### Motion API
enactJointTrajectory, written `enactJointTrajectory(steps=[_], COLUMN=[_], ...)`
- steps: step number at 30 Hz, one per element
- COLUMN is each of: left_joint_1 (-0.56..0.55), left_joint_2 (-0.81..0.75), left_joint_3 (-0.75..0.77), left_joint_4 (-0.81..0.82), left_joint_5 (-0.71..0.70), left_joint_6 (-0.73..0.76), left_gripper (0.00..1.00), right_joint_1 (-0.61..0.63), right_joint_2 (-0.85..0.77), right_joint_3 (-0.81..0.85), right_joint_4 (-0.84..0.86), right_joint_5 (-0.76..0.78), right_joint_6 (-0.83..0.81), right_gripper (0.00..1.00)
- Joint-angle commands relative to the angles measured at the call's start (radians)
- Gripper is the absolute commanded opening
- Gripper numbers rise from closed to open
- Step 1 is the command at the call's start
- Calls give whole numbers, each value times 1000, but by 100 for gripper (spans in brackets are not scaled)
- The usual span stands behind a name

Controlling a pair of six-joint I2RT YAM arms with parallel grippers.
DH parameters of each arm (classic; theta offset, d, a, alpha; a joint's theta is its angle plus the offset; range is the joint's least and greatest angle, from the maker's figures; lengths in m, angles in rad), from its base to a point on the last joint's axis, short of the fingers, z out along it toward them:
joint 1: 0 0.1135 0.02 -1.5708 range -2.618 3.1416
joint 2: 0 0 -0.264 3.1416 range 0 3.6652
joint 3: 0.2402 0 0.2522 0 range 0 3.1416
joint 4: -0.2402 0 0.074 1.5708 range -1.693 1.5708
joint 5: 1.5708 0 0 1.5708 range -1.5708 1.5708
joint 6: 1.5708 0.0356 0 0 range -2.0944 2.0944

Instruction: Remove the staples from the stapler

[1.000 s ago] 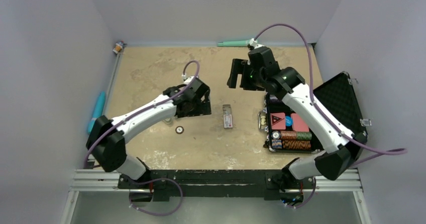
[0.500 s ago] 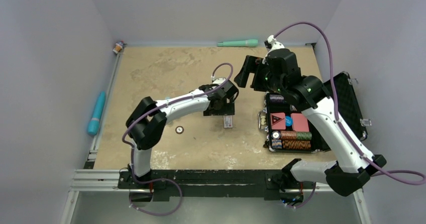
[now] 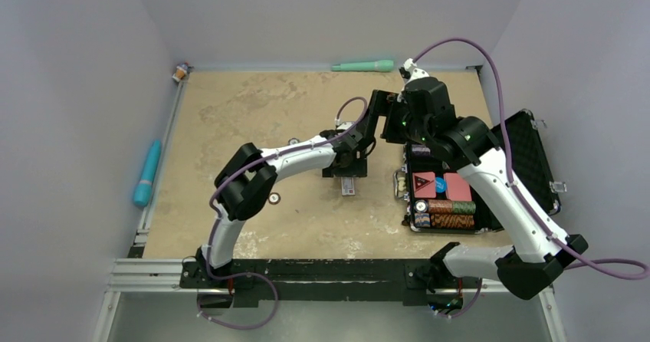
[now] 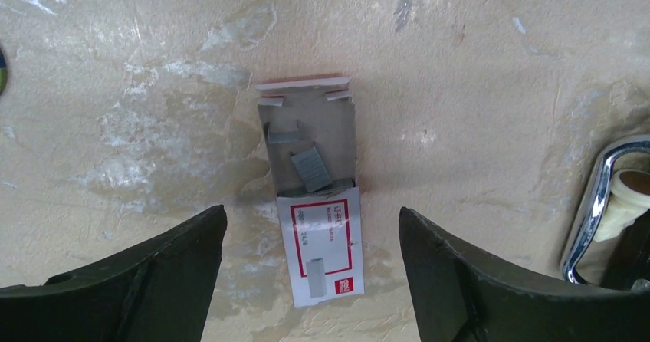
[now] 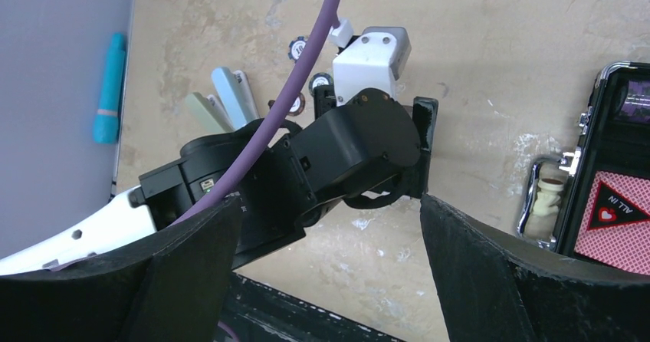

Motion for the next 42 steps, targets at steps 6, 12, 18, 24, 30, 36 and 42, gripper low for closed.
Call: enactJointTrajectory(steps=[6,12,18,24,30,36,42], left_joint_1=[-22,-27,-27,-27,-27,-24,-24], left_joint_2=[91,117,133,76,-39,-156,-230], left_joint_3=[139,142,118,37,-111,-194,-280], left_joint_4=[-90,-116,-123,-81,-25,-21,-34], left_joint_5=[-75,-72,-31,6,85,179,236], left_joint_6=[23,18,14,46,153,395,641], left_gripper=[76,71,63,45,42,46,47], right_joint_1=[-4,-5,-4,-4,-4,-4,-3], right_joint_2=[-6,0,12,30,39,46,33], right_joint_3=[-9,-4,-1,14,39,61,45], right_joint_4=[32,31,31,29,28,35,43], right_joint_5=[-16,-13,-15,-9,-3,-8,-5], right_joint_6=[-29,-41,-49,-59,-52,-36,-28], right_gripper=[90,90,90,90,90,90,90])
